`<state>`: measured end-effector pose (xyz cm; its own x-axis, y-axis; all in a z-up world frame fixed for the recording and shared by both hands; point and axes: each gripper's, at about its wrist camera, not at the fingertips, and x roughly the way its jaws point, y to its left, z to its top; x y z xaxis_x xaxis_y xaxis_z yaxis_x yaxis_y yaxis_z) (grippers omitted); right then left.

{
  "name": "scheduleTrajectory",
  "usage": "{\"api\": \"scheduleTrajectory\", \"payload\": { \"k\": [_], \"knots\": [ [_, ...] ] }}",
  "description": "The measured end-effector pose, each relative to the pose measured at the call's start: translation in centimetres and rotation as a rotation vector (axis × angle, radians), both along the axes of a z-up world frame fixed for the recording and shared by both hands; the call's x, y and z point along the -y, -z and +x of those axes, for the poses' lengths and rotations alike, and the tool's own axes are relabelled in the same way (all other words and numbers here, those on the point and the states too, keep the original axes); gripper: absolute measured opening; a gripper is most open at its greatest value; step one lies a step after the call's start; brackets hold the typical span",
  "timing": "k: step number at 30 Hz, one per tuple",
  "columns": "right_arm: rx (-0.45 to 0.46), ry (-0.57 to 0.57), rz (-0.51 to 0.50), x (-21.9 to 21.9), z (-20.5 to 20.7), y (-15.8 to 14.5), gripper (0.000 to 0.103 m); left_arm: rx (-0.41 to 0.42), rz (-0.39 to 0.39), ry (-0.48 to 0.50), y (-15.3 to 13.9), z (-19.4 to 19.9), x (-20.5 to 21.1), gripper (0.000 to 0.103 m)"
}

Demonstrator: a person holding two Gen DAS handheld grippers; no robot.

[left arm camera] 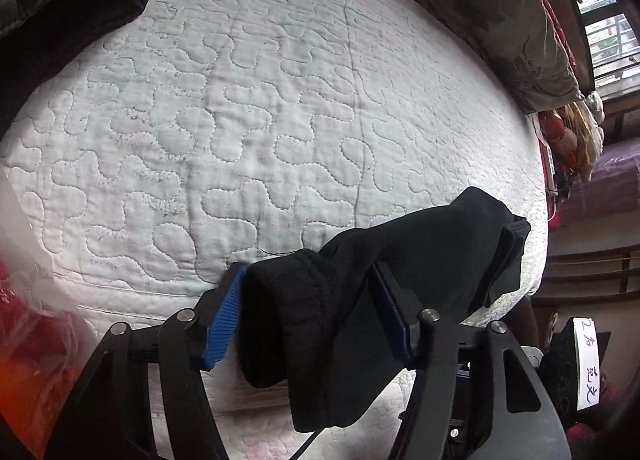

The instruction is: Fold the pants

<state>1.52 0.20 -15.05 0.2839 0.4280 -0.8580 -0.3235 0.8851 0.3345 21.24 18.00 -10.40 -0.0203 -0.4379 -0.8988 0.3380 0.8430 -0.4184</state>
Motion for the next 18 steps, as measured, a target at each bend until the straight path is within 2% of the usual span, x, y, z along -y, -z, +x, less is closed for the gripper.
{"api": "scheduleTrajectory", "payload": {
  "k": [3,6,8,11,14,18],
  "knots": [
    [0.028,0.014,-0.031,-1.3,0.6,-0.1,0.041,-0.023,0.008,0.019,0.4,0.0,0.1,0.055],
    [0.075,0.036,-0.058,-3.3,1.5,-0.4,0.049,-0.047,0.0,0.031,0.6,-0.1,0.0,0.055],
    [0.115,0.041,-0.08,-5.1,2.2,-0.5,0.05,-0.058,-0.002,0.045,0.6,0.0,-0.2,0.055],
    [0.187,0.052,-0.158,-7.9,3.2,0.0,0.051,-0.073,-0.004,0.069,0.7,0.1,-0.3,0.055],
    [0.183,0.08,-0.194,-9.6,4.3,1.2,0.052,-0.091,-0.024,0.078,1.0,0.3,-0.6,0.055],
    [0.235,0.083,-0.278,-11.8,4.9,2.4,0.066,-0.116,-0.043,0.078,1.2,0.9,-1.3,0.056]
  ]
}}
